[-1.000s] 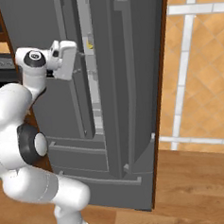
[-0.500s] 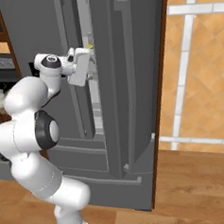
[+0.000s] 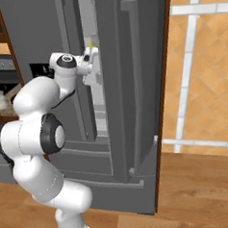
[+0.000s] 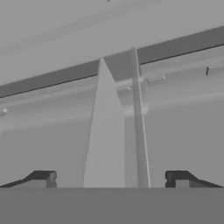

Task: Grab a lemon wedge from the fridge and one ice cube from the ice bowl, and put them in the glass of lemonade.

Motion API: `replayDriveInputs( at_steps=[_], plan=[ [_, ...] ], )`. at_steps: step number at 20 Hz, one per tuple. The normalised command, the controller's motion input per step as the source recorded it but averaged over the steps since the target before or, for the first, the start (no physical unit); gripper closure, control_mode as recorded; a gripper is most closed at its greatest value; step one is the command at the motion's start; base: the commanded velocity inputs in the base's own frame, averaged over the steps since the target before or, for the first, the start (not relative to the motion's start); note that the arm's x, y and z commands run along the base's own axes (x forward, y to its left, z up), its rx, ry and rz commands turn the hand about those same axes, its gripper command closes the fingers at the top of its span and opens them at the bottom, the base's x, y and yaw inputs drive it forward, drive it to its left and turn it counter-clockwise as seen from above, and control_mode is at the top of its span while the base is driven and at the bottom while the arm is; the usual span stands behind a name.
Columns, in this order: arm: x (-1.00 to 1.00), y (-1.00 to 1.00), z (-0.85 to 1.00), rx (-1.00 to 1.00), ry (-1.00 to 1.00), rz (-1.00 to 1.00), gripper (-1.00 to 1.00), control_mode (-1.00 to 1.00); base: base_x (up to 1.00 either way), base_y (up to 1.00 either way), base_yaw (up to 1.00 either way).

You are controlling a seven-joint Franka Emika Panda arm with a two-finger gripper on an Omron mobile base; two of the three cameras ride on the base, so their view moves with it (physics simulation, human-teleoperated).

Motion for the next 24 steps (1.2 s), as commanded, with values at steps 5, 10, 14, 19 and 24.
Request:
replayDriveInputs(
  at_steps=[5,10,14,19,24],
  plan=[
    [-0.01,-0.8,0.0,0.0,0.02,-0.07,-1.0,-1.0,0.0,0.0,0.0],
    [-0.14,-0.88,0.0,0.0,0.0,-0.08,-1.0,-1.0,0.0,0.0,0.0],
    [-0.26,-0.62,0.0,0.0,0.0,-0.07,-1.0,-1.0,0.0,0.0,0.0],
    [-0.17,-0.03,0.0,0.0,0.0,-0.04,-1.0,-1.0,0.0,0.0,0.0],
    [-0.01,-0.41,-0.01,0.0,0.01,-0.07,-1.0,-1.0,0.0,0.0,0.0]
  ],
)
